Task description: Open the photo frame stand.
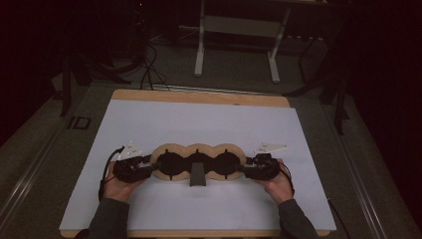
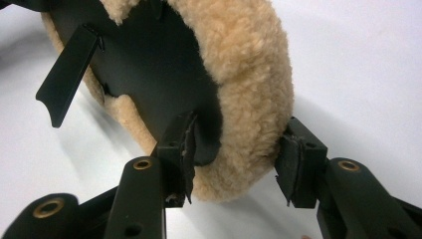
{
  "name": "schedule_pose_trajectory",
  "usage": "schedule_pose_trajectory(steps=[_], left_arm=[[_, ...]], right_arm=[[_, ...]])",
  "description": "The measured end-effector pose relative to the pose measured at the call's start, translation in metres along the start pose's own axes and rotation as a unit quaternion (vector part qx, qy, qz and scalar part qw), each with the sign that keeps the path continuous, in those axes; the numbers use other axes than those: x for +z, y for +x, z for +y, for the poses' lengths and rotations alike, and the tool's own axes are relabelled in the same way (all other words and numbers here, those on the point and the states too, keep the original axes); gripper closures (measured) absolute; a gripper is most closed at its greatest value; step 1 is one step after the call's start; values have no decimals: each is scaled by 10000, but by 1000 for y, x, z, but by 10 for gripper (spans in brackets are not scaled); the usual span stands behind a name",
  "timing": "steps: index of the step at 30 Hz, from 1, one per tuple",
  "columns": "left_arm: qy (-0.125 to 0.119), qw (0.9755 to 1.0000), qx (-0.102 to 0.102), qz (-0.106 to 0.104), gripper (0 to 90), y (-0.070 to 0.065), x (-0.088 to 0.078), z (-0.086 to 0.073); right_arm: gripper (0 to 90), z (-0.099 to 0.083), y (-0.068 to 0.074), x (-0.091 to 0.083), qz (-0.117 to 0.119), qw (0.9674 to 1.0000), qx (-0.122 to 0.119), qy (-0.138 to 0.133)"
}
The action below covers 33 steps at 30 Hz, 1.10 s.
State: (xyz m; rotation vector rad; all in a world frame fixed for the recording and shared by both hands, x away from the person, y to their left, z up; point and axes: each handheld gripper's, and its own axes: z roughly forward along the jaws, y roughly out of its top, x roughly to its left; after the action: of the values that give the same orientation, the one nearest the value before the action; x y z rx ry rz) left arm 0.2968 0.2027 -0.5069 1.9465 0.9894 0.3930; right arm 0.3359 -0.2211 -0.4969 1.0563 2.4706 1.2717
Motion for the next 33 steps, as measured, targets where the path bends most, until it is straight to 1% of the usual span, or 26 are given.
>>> schedule_pose_trajectory(steps=[3, 7, 10, 17, 21, 24, 30, 33], left_arm=[[-20, 10000, 32, 51, 583, -1, 2, 2], [-54, 9999, -9, 102, 581, 0, 5, 4], [-52, 9998, 30, 183, 581, 0, 6, 6], [-105, 9995, 31, 293, 577, 5, 12, 14], [-121, 9991, 97, 391, 576, 7, 17, 18], [-169, 9989, 105, 424, 575, 8, 19, 20], [-290, 9978, 169, 572, 573, 9, 25, 22], [-262, 9975, 166, 633, 572, 11, 29, 22]], right_arm=[[533, 0, -1, 1, -45, 10000, 5, -18], [530, 0, -3, 3, -72, 10000, 66, 2], [529, 2, -4, 4, -112, 9999, 66, -18], [528, 5, -7, 8, -196, 9998, 89, -57], [518, 6, -9, 12, -319, 9994, 103, -110], [516, 7, -11, 13, -366, 9992, 120, -132], [512, 13, -13, 13, -547, 9983, 17, -191], [512, 16, -13, 15, -605, 9980, -2, -165]])
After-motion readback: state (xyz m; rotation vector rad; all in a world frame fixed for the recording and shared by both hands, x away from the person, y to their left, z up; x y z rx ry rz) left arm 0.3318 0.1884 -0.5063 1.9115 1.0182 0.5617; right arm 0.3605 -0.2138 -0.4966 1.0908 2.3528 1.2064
